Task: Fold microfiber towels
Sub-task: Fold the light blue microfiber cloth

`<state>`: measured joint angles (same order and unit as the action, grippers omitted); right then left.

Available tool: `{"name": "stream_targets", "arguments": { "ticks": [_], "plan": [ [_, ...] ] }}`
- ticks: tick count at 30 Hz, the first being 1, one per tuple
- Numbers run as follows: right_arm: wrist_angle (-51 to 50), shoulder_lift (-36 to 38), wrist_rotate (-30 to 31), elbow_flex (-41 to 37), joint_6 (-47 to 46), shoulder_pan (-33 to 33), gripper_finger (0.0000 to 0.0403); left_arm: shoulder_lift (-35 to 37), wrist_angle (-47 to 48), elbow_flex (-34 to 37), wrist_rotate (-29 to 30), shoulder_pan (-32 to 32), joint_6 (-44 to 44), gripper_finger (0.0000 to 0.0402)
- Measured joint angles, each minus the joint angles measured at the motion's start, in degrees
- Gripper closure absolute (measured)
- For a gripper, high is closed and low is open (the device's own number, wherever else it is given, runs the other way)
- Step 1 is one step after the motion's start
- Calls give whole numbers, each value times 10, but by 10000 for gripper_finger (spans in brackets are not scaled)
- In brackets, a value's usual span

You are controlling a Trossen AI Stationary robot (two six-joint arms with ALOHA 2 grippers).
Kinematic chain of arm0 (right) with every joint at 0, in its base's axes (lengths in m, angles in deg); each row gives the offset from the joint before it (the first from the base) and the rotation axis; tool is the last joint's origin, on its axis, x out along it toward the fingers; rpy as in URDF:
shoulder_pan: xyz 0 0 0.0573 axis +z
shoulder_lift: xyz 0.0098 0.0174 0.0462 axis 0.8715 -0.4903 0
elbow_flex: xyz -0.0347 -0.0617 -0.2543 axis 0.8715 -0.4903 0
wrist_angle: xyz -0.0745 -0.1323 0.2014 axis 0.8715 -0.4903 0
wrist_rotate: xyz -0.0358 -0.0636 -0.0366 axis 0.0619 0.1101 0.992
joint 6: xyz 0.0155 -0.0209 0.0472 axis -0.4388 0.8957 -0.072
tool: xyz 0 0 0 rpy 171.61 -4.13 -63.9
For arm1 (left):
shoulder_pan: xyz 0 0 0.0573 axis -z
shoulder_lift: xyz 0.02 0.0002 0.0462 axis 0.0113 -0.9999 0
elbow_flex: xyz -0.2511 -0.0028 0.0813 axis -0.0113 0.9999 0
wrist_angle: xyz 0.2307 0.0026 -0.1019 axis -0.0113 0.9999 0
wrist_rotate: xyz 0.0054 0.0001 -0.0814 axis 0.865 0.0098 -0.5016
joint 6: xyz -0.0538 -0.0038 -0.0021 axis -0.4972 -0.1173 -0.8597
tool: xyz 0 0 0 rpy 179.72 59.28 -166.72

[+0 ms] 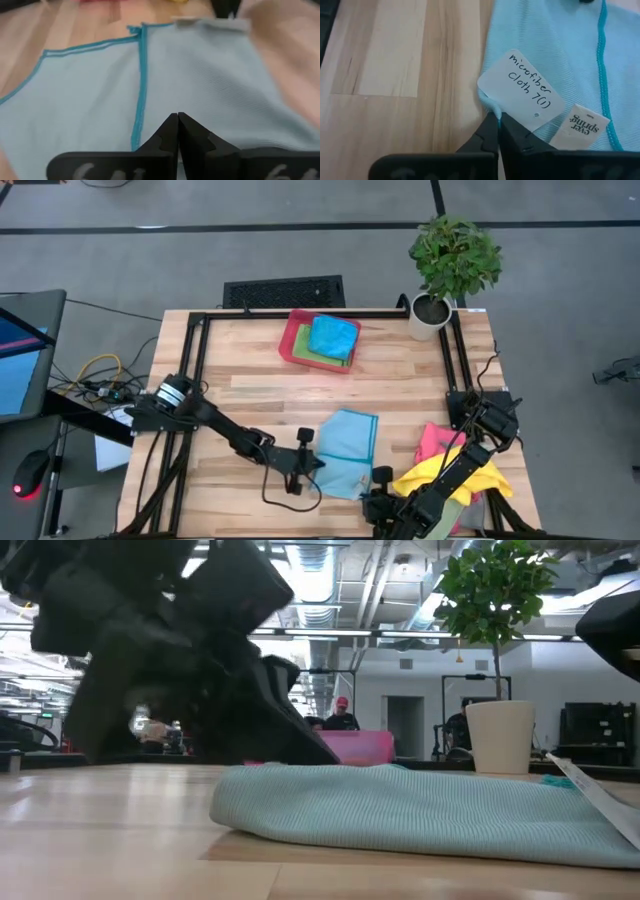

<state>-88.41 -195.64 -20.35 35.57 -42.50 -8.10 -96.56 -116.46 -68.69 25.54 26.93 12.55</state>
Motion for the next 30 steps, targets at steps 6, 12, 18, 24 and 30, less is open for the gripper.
{"name": "stream_targets", "arguments": {
  "ticks": [6, 12, 18, 24, 30],
  "plan": [
    [-15, 1, -11, 12, -1, 11, 382, -19, 21, -10, 10, -10, -28, 401],
    [-91, 41, 9, 24, 7, 18, 387, -17, 39, -11, -29, -14, -71, 401],
    [-195, 103, 58, 25, -66, 4, 387, -17, 32, -12, -44, -14, -81, 401],
    [-258, 148, 70, 25, -109, -34, 386, -18, 37, -25, -101, -13, -85, 401],
    [-283, 171, 51, 14, -81, -94, 385, -19, 40, -30, -129, -13, -106, 401]
  ]
}}
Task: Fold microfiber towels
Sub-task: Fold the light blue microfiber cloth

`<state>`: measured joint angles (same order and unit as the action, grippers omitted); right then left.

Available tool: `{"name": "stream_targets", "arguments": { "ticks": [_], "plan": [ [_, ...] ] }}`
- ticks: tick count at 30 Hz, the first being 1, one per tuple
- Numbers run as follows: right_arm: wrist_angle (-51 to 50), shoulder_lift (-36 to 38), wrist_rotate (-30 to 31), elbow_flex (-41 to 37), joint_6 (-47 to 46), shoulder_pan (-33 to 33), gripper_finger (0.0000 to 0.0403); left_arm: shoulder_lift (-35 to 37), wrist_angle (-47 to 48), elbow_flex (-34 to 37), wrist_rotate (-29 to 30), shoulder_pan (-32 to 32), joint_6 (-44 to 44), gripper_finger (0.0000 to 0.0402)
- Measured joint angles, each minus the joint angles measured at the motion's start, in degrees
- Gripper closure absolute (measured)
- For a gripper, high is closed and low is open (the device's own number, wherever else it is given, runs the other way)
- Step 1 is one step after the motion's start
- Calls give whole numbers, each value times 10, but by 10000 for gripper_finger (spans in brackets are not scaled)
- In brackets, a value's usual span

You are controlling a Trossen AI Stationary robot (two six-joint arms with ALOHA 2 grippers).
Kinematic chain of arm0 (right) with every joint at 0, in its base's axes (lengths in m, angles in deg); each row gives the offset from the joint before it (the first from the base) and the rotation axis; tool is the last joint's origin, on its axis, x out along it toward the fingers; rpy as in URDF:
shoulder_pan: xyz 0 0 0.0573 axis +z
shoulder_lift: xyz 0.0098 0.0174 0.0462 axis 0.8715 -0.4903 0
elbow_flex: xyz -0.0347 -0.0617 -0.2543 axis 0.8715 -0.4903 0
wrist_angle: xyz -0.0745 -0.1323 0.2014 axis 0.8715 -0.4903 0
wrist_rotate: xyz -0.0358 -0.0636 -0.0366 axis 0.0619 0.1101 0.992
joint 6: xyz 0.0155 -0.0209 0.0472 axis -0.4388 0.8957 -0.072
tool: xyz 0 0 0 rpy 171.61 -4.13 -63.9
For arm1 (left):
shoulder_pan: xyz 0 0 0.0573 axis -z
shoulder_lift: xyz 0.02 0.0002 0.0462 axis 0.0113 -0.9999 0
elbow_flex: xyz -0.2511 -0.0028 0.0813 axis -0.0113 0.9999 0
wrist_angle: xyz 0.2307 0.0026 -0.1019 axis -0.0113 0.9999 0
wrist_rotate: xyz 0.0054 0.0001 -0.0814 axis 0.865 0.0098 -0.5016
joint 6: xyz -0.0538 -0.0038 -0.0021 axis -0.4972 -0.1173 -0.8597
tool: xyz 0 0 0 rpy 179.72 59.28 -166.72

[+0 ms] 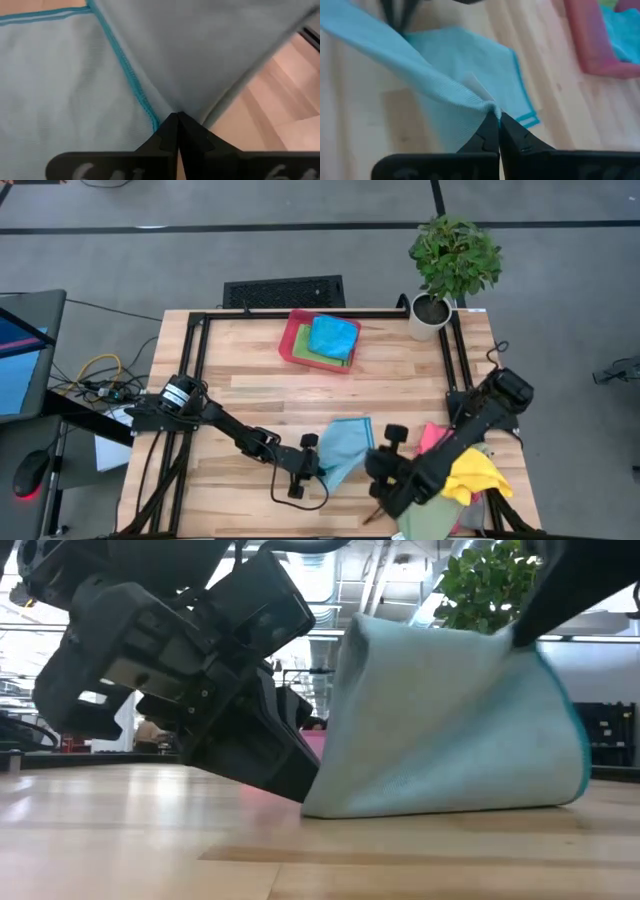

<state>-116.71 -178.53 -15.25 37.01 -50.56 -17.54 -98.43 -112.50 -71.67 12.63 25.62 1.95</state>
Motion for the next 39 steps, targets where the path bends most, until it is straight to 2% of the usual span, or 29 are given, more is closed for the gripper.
{"name": "stream_targets", "arguments": {
  "ticks": [15, 18, 20, 23, 28, 34, 39],
  "plan": [
    [71, 10, -52, -67, 151, -143, 384, 0, 15, -2, -12, -1, -53, 401],
    [79, 10, -65, -67, 184, -159, 384, 1, 5, -1, -47, -1, -91, 401],
    [70, 10, -64, -68, 201, -169, 383, 7, 7, 0, -90, 3, -116, 402],
    [77, 11, -64, -68, 216, -181, 383, 27, 11, 0, -111, 8, -147, 401],
    [102, 18, -69, -68, 249, -184, 384, 68, 68, 0, -74, 18, -155, 401],
    [139, 30, -89, -60, 312, -213, 385, 107, 163, 0, 2, 29, -154, 401],
    [160, 42, -116, -56, 362, -259, 383, 107, 175, 0, -4, 30, -155, 401]
  ]
}}
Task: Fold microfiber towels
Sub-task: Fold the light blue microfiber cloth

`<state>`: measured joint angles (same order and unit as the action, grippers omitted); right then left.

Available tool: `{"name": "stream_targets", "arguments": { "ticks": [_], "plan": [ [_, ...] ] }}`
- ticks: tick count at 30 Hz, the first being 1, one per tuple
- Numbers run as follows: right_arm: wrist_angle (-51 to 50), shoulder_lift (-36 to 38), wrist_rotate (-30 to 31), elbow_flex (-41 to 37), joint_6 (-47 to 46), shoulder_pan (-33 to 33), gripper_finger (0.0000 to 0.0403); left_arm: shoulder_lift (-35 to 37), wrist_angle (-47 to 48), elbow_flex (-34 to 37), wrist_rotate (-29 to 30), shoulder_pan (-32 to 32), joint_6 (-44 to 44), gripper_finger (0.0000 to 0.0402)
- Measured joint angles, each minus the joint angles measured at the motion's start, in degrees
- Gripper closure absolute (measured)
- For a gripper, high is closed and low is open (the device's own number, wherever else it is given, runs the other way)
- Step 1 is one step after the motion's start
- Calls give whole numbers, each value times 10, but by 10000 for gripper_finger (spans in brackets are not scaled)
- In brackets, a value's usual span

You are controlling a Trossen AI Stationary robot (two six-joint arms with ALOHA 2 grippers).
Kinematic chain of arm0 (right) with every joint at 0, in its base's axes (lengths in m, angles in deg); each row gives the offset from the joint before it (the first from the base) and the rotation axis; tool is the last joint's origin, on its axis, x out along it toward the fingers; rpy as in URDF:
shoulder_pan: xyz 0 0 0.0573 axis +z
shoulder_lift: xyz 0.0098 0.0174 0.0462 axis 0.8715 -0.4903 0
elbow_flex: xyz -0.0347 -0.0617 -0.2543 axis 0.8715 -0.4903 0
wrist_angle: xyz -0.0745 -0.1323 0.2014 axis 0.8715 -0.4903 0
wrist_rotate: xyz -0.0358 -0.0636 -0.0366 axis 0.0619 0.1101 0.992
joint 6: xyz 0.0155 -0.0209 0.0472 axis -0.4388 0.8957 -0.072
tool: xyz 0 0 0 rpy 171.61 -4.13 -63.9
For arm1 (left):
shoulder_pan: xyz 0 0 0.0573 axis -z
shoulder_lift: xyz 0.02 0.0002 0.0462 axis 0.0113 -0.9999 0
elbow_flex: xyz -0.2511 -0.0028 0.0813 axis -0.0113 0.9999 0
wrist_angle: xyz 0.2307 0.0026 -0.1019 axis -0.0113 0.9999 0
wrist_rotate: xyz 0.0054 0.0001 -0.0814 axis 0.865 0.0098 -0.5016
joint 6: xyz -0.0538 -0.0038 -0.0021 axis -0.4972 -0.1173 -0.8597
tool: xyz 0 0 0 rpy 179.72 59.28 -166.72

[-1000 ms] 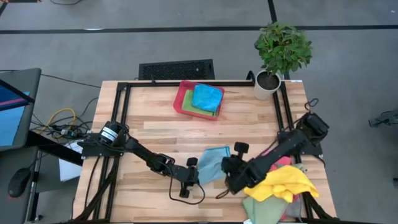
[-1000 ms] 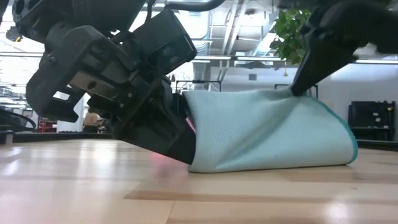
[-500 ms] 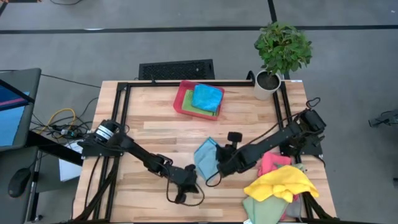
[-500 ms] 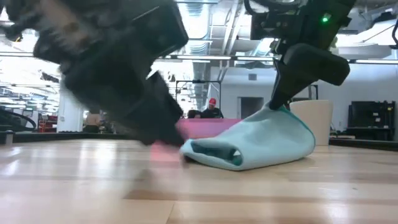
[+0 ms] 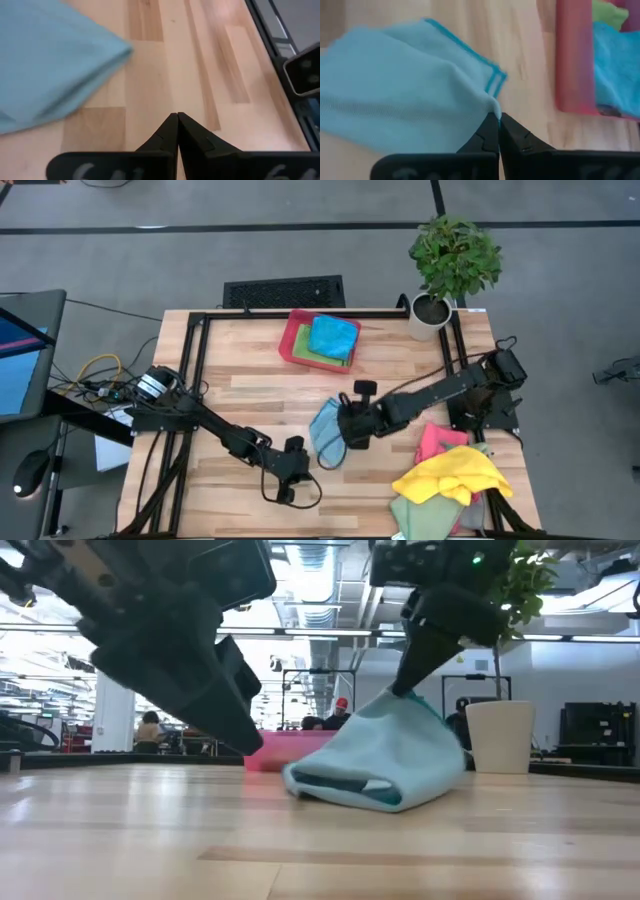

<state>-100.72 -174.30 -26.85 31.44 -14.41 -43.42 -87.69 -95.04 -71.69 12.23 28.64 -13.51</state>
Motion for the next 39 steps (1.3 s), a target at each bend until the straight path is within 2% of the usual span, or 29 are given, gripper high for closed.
{"name": "stream_targets", "arguments": {
  "ticks": [8, 16, 20, 22, 33, 39],
  "plan": [
    [101, 2, -66, -15, 76, -65, 384, -2, 22, 0, 1, 2, 0, 401],
    [160, 1, -129, 7, 142, -82, 385, -2, 27, 0, 5, 17, -3, 401],
    [182, -25, -162, 5, 151, -113, 383, -1, 28, 0, 14, 25, -10, 401],
    [225, -49, -178, 7, 162, -126, 382, -1, 30, 0, 22, 30, -14, 401],
    [282, -92, -208, 23, 187, -149, 379, -1, 43, -1, 26, 44, -30, 401],
    [278, -114, -214, 20, 186, -178, 376, 0, 42, -1, 28, 46, -43, 402]
  ]
}}
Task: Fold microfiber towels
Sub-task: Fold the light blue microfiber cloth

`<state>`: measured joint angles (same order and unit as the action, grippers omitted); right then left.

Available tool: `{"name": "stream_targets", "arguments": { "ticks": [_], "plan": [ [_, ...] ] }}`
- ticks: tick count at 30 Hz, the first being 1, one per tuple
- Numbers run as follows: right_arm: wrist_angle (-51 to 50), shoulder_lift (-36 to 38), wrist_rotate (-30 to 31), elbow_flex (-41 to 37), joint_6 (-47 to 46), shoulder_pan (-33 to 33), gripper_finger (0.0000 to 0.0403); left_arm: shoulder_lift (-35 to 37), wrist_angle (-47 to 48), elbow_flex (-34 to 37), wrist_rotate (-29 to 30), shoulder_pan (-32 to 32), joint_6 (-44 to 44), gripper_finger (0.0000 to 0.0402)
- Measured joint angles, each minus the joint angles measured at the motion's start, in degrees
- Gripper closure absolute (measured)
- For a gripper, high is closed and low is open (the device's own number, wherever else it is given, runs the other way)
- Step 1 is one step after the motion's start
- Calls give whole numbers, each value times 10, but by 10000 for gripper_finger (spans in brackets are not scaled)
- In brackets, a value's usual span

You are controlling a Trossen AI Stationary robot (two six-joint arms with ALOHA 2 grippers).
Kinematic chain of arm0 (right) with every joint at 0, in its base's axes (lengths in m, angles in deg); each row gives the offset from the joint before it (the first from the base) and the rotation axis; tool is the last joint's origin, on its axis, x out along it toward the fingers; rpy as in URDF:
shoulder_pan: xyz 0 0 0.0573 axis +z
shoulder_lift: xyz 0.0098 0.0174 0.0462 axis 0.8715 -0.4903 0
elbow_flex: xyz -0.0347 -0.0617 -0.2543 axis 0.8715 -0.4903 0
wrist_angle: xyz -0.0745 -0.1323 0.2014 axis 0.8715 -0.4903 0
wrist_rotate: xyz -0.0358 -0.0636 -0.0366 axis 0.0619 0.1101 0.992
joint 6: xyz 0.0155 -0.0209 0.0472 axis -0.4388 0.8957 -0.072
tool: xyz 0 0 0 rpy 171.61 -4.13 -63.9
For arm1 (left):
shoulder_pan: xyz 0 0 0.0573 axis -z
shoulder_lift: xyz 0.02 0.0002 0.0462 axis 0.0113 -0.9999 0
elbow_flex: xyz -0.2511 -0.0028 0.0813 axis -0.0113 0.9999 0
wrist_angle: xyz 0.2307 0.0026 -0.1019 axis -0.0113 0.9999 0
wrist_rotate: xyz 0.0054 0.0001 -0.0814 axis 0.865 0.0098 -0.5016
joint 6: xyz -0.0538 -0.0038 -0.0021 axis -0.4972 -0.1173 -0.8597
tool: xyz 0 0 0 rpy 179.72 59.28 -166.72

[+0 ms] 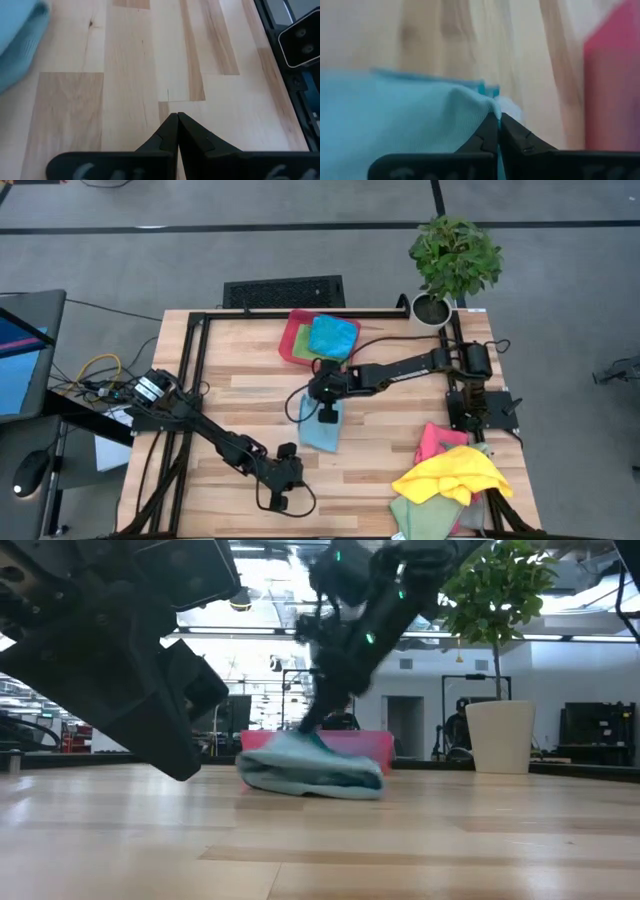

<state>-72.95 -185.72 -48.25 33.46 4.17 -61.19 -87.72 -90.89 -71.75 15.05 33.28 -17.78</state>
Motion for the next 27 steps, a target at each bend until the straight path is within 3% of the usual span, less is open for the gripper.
{"name": "stream_targets", "arguments": {
  "ticks": [4, 11, 18, 27],
  "plan": [
    [50, -16, -40, 3, -1, -4, 372, 0, 0, 0, 7, 8, -8, 402],
    [65, -36, -40, 2, 2, -6, 361, 0, 6, 0, 18, 19, -22, 402],
    [63, -40, -36, 10, 1, -21, 291, 0, 5, 0, 18, 22, -30, 402],
    [-78, 45, -30, 61, -34, -33, 204, 22, 11, 0, 46, 30, -38, 401]
  ]
}}
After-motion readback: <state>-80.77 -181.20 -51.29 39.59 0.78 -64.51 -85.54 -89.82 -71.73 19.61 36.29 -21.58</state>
